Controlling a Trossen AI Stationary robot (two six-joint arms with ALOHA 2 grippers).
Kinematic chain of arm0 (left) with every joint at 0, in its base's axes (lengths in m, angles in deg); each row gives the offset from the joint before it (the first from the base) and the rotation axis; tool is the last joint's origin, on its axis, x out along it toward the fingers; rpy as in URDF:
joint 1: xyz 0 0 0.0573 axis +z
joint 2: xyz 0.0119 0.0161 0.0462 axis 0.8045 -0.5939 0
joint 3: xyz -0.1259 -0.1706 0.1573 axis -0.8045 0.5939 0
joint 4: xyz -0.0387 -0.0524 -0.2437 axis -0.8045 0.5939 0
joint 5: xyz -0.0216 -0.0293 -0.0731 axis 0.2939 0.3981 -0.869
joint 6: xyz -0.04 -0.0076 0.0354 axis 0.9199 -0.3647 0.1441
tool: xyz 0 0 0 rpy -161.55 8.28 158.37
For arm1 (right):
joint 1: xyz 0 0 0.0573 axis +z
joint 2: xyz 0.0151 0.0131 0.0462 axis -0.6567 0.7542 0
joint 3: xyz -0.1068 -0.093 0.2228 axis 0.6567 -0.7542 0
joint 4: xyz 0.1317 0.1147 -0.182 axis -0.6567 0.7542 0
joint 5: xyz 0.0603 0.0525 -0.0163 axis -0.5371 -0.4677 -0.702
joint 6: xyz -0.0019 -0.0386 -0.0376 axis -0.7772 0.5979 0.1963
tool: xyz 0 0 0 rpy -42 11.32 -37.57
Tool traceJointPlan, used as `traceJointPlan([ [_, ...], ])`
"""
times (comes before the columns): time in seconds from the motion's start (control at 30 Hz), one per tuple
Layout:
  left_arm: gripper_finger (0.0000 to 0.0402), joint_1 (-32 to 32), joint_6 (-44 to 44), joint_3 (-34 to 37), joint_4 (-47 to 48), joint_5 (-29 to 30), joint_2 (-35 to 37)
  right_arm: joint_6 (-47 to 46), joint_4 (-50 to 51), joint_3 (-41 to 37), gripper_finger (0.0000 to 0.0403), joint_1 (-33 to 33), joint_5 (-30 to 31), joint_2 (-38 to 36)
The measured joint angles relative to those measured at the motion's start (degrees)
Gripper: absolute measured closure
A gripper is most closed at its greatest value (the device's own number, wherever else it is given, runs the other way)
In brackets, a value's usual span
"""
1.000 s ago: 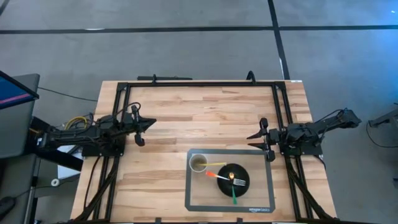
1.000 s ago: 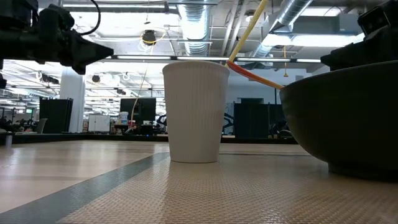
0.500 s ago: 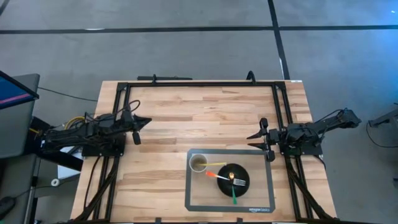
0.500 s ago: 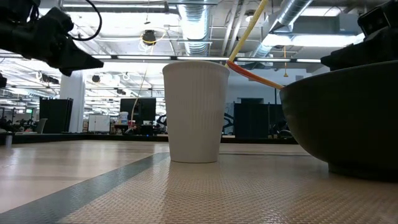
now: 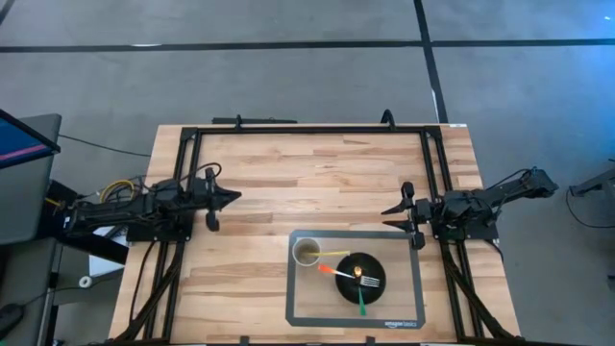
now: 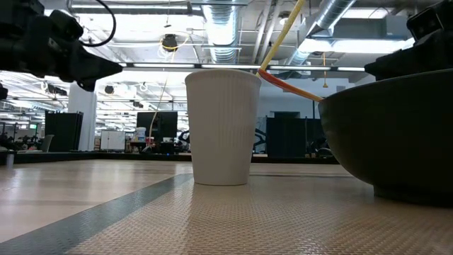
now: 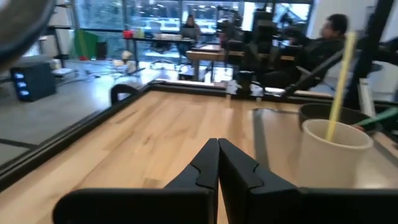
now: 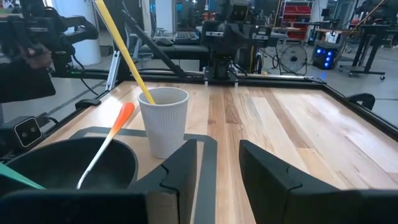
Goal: Pick & Place Utensil
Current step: Return to Home Position
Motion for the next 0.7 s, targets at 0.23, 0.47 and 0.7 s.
traceJointPlan([
  [0.23,0.0395,-0.02,-1.02,0.50,-0.61,-3.12,-0.07,1.39,0.09,0.00,0.0290,0.00,1.10,0.00],
  [0.47,0.0390,-0.02,1.19,0.52,-0.69,-2.66,-0.07,1.40,0.16,0.00,0.0290,-0.02,2.73,0.00],
  [0.7,0.0385,-0.02,4.96,0.55,-0.80,-2.49,-0.07,1.40,0.17,-0.02,0.0290,-0.02,2.73,0.06],
])
